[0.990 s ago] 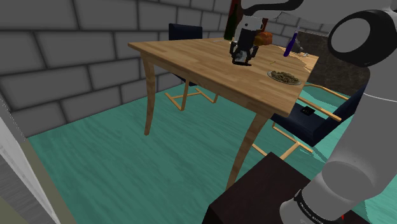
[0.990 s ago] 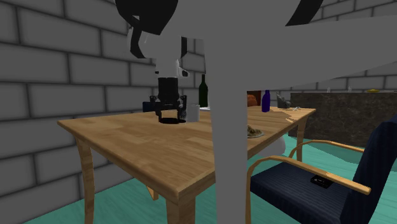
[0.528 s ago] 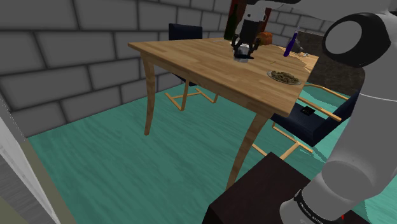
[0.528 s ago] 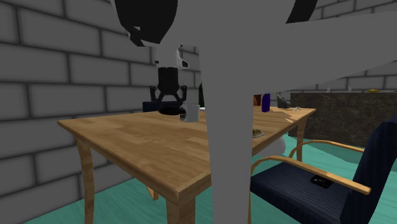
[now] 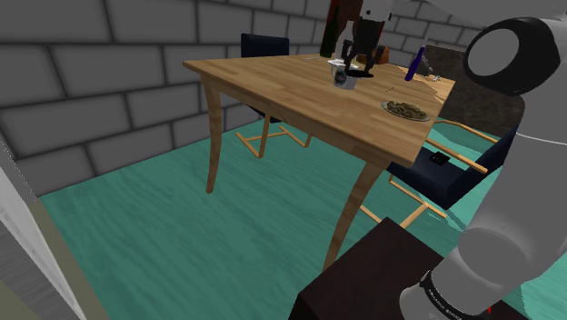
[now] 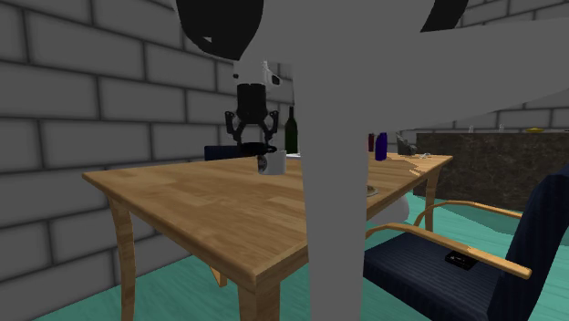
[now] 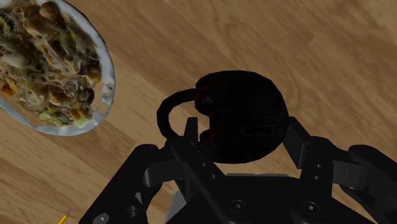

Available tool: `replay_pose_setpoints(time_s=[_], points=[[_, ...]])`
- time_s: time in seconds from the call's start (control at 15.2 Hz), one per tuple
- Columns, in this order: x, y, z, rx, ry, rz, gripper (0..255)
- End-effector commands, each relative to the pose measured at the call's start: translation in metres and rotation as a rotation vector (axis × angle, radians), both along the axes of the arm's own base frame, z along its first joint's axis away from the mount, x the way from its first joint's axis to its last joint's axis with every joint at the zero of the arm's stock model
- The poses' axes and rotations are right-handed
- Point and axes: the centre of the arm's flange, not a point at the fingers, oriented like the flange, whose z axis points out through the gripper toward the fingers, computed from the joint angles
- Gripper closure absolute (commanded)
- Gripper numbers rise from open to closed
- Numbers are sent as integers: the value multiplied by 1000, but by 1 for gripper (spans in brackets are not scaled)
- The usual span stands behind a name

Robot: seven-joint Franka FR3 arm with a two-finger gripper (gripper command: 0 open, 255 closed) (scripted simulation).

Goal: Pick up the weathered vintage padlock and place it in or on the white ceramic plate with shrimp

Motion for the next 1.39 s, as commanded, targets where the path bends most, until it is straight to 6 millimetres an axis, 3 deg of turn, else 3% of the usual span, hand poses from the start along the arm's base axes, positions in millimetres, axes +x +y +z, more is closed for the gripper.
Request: replay_pose_setpoints(time_s=[0.0,0.99,1.32], points=[[-15,-16,1,0,0,1,255],[-153,-162,6,0,0,1,255],[-153,-162,-21,0,0,1,255]])
